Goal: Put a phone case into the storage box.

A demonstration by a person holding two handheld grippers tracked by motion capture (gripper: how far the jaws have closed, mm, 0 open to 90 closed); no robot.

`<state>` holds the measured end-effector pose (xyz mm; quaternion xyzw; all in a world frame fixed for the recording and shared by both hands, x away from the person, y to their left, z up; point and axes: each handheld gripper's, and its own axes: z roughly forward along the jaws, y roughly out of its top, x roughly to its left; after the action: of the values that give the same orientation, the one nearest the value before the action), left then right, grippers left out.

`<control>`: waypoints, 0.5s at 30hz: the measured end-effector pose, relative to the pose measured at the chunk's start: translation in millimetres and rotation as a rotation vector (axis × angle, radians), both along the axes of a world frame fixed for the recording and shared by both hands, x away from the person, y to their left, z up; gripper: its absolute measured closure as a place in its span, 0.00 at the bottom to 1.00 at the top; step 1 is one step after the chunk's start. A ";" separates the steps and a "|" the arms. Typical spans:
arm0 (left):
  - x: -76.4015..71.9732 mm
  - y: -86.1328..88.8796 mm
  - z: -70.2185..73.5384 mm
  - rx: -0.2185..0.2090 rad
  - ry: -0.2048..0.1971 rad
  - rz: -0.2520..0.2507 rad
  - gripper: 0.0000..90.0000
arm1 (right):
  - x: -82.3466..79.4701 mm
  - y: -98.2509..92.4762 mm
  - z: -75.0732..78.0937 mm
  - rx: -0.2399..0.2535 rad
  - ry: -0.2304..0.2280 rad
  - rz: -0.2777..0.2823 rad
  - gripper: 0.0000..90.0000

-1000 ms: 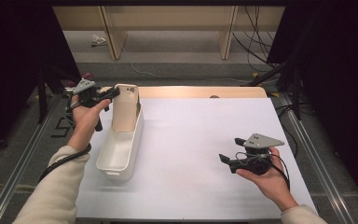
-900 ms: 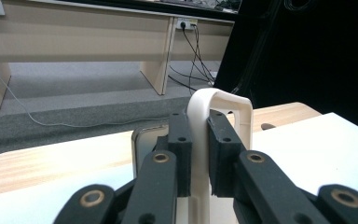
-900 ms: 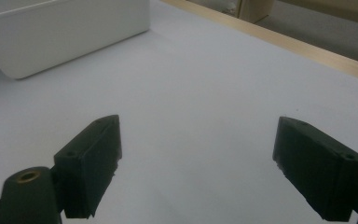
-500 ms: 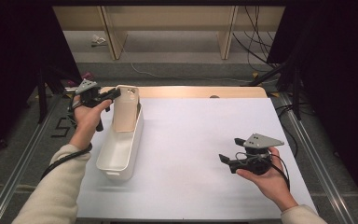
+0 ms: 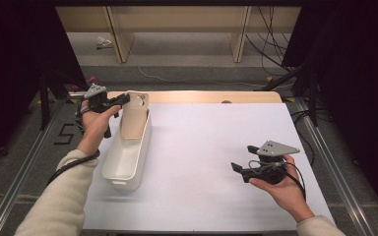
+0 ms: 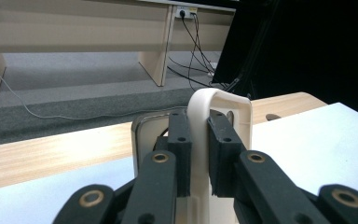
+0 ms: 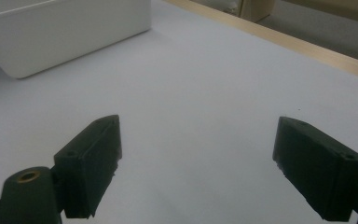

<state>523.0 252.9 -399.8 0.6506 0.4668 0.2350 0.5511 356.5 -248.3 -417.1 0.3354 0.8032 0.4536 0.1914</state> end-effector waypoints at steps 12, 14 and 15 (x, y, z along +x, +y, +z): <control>5.2 0.6 -7.6 0.002 0.022 0.002 0.89 | 0.1 0.1 -0.4 0.001 0.001 0.001 0.18; 5.6 0.4 -7.7 0.002 0.022 0.001 0.89 | 0.2 0.1 -0.4 0.001 0.000 0.001 0.18; 5.8 0.2 -7.7 0.002 0.021 0.001 0.89 | 0.2 0.1 -0.4 0.001 0.001 0.001 0.18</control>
<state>528.8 253.1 -407.5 0.6533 0.4725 0.2288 0.5455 356.6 -248.2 -417.5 0.3351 0.8033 0.4539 0.1907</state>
